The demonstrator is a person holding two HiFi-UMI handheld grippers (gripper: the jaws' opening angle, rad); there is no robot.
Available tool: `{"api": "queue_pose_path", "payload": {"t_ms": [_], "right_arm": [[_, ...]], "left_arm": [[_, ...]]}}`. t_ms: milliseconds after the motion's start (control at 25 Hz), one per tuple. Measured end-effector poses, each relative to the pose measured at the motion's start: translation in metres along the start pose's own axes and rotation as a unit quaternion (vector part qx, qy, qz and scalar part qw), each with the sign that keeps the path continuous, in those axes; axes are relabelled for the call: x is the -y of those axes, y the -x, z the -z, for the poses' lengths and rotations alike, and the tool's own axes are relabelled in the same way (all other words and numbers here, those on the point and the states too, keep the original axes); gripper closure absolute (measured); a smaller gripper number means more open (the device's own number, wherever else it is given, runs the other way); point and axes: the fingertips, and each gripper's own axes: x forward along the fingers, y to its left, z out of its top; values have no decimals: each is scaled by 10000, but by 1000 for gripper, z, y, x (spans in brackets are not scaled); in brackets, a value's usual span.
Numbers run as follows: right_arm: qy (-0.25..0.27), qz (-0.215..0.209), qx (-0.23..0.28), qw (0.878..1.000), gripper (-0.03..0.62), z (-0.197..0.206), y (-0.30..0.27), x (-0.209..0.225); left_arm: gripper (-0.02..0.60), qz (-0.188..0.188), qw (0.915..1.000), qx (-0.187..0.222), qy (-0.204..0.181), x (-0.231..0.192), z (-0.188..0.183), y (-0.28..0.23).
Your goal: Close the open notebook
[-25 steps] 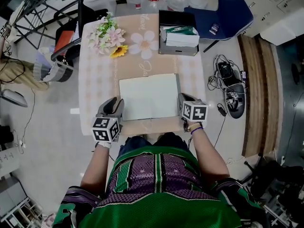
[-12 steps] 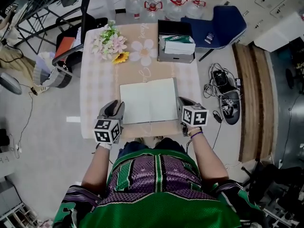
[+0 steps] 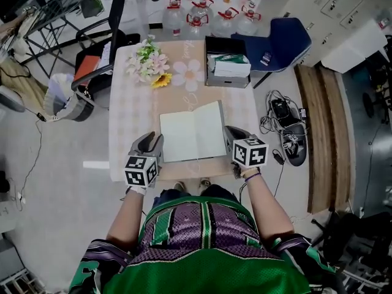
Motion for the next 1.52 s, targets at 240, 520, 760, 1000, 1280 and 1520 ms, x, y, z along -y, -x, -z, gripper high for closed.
{"api": "queue_pose_path", "payload": {"t_ms": [240, 520, 760, 1000, 1280, 1520], "right_arm": [[176, -209, 192, 9994, 597, -13, 2, -43], [270, -419, 302, 9983, 595, -18, -6, -82], [300, -572, 288, 9975, 595, -18, -13, -111], [334, -744, 245, 9964, 597, -11, -22, -136], [392, -944, 133, 9947, 596, -1, -34, -157], [390, -1208, 24, 9919, 595, 13, -39, -175]], "left_arm": [[459, -12, 9999, 109, -21, -8, 1, 24], [459, -161, 9997, 205, 7, -26, 7, 56], [459, -285, 9993, 241, 81, -38, 14, 85], [459, -370, 9989, 237, 134, -44, 27, 106], [459, -460, 9985, 218, 198, -50, 37, 121], [459, -486, 9984, 191, 210, -50, 42, 127]]}}
